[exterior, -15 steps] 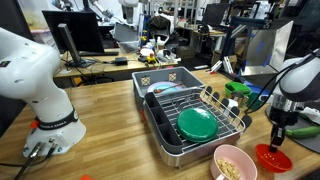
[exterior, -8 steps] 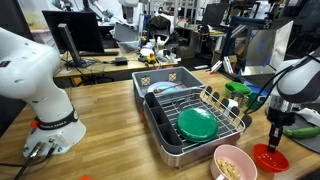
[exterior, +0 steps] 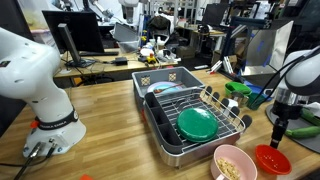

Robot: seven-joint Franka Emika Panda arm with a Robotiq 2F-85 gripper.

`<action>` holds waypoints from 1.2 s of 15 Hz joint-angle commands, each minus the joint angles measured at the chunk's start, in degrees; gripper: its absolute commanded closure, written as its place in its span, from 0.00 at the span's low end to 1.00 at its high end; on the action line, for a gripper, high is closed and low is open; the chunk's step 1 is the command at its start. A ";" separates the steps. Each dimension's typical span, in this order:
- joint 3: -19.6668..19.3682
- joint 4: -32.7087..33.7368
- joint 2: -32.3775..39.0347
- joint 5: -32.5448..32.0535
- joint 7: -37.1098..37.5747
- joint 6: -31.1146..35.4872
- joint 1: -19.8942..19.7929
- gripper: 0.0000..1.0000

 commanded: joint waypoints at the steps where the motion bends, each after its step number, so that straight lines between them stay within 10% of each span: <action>1: 0.13 -4.07 -6.88 4.12 -1.05 -0.60 -0.86 0.02; 8: -9.14 -6.35 -15.11 4.32 13.66 -3.49 0.31 0.00; 18: -10.14 -5.84 -14.33 5.12 12.74 -2.99 1.55 0.00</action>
